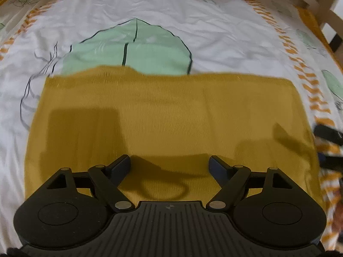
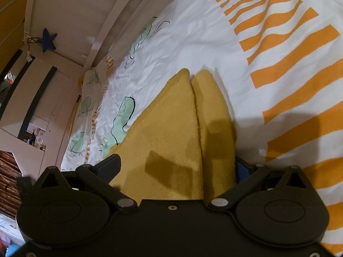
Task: Fold small clothes
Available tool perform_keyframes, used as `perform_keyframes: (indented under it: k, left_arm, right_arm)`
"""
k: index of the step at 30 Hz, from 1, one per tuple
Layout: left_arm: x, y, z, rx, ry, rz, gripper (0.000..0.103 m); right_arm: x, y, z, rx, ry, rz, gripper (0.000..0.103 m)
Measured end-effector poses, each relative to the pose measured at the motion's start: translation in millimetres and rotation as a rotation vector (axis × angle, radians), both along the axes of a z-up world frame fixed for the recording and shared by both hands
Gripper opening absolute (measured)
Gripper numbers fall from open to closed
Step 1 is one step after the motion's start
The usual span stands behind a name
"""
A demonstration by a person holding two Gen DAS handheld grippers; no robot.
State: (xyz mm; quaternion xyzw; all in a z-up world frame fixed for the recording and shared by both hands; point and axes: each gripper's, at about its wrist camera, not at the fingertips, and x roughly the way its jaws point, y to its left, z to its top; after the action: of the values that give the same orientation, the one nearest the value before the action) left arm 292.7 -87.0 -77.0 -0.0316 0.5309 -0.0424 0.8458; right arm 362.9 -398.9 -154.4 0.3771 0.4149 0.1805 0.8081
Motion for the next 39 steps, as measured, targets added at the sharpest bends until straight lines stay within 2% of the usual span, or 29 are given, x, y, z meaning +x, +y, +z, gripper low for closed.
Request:
perform_keyframes:
  k: [5, 10, 16, 24, 25, 26, 27, 28, 30, 31, 33, 37, 39]
  left_arm:
    - [-21.4, -7.3, -12.6, 0.049, -0.028, -0.034, 0.081]
    - [-18.5, -19.5, -22.4, 0.109, -0.063, -0.057, 0.091]
    - [-23.6, -14.0, -23.2, 0.079, -0.092, -0.064, 0.091]
    - [-22.2, -12.8, -22.8, 0.069, -0.079, -0.063, 0.093]
    - [-21.9, -12.5, -22.9, 0.066, -0.079, -0.060, 0.094]
    - [-22.1, -11.4, -23.3, 0.061, -0.080, -0.057, 0.094]
    - [-22.1, -10.8, -23.4, 0.056, -0.081, -0.055, 0.095]
    - [-21.7, -10.3, -23.6, 0.053, -0.082, -0.055, 0.096]
    - [-20.7, -9.6, -23.7, 0.048, -0.079, -0.055, 0.096]
    - [-21.2, -8.8, -23.6, 0.045, -0.081, -0.057, 0.096]
    - [-21.1, -7.2, -23.5, 0.038, -0.082, -0.063, 0.097]
    - [-18.0, -1.7, -17.5, 0.018, -0.048, -0.087, 0.093]
    - [-17.8, 8.7, -10.8, -0.021, -0.038, -0.083, 0.081]
  right_arm:
    - [2.2, 6.7, 1.5, -0.032, -0.008, 0.019, 0.103]
    - [2.0, 6.0, 0.4, -0.031, -0.017, 0.028, 0.103]
    - [0.6, 4.9, -0.5, -0.026, -0.025, 0.026, 0.103]
    - [-0.6, 2.7, -1.3, 0.003, -0.040, 0.058, 0.102]
    - [-0.3, 2.9, -1.1, 0.004, -0.041, 0.067, 0.100]
    - [0.2, 3.2, -1.5, -0.001, -0.037, 0.067, 0.091]
    - [0.6, 2.6, -2.5, -0.004, -0.024, 0.059, 0.075]
    - [0.8, 1.6, -4.5, 0.000, -0.009, 0.048, 0.067]
    - [0.9, -2.2, -10.2, -0.001, 0.026, 0.019, 0.040]
    - [0.4, -4.0, -12.6, -0.007, 0.040, 0.003, 0.034]
    - [-0.3, -7.6, -15.0, 0.010, 0.047, -0.008, 0.029]
    - [0.0, 2.2, -3.4, -0.068, 0.042, 0.005, 0.027]
    - [0.0, 7.9, 2.5, -0.113, 0.043, 0.002, 0.027]
